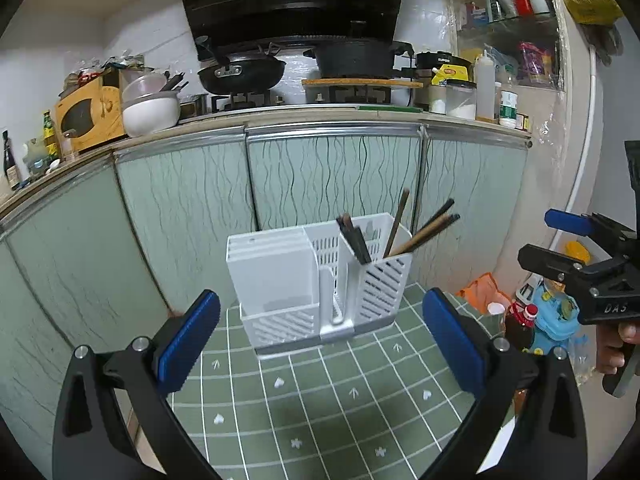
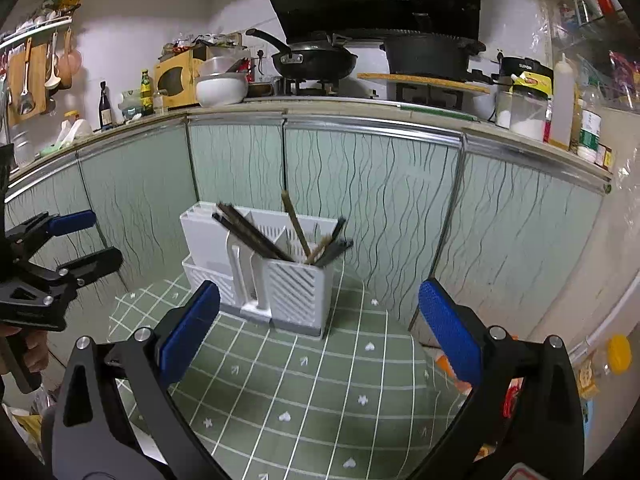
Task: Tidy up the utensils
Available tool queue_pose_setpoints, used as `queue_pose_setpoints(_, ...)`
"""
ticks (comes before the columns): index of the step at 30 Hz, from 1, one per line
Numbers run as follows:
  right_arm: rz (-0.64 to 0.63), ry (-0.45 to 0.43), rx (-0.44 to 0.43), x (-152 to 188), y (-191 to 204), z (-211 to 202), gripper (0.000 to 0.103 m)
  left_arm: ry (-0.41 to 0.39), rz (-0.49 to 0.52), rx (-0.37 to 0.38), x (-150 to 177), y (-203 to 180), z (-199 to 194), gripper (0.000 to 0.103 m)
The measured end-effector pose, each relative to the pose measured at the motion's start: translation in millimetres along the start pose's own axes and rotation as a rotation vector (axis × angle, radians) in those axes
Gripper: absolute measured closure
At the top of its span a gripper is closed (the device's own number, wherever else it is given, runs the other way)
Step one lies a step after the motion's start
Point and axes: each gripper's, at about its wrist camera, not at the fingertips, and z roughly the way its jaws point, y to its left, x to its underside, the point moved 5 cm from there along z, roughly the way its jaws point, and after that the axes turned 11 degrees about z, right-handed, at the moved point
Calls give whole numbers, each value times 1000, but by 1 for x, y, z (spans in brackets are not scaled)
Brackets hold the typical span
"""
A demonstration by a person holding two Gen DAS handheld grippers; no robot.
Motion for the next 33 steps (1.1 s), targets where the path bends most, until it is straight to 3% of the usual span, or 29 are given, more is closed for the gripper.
queue_pose_setpoints(21,-37,-9,142,97,13,-37,7,-11,-38,-101,89,-7,-54,5)
queue_pose_setpoints(33,1,-12,210,130,17,-43,7,-33,-23,-170,124,-25,-70,5)
